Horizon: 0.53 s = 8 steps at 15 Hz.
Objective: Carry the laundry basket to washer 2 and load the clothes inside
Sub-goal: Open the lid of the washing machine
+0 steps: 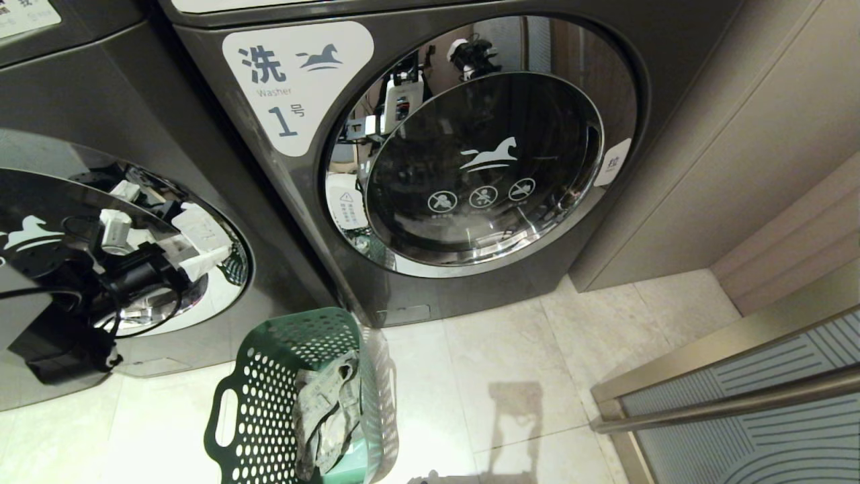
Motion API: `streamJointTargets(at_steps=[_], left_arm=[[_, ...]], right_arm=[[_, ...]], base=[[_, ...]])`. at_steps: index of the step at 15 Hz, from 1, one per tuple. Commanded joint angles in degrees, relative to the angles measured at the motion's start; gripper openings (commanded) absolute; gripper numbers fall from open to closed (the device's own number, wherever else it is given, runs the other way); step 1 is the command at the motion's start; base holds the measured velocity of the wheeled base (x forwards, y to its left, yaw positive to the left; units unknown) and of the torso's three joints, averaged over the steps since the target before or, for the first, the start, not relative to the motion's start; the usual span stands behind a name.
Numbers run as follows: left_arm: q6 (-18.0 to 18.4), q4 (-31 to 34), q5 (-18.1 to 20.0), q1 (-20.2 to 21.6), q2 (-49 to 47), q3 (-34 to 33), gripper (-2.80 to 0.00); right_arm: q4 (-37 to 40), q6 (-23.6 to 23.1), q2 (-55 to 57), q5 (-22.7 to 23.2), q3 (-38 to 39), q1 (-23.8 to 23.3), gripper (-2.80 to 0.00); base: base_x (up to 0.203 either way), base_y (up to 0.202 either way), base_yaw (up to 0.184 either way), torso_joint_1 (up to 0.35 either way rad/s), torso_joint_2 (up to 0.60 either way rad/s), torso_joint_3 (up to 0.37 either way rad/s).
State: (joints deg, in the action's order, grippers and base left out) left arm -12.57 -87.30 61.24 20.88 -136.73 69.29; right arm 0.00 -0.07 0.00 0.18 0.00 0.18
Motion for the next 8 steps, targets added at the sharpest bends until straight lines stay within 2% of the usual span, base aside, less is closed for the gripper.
streamJointTargets(at_steps=[1,4,8], left_arm=[[0.1,-0.37,1.23,-0.14,0.68,-0.97,0.0],[2.06,-0.37,4.2,0.05,2.06,-5.1,0.0],[2.81,-0.37,6.55,-0.14,2.44,-5.04,0.0]], right_arm=[[0.0,-0.01,0.09,-0.01,0.0,0.08,-2.8],[0.0,-0.01,0.09,-0.01,0.0,0.06,-2.8],[0.0,-0.01,0.09,0.01,0.0,0.04,-2.8]], base=[[0.0,0.0,0.0,0.0,0.0,0.0],[0.0,0.0,0.0,0.0,0.0,0.0],[0.0,0.0,0.0,0.0,0.0,0.0]])
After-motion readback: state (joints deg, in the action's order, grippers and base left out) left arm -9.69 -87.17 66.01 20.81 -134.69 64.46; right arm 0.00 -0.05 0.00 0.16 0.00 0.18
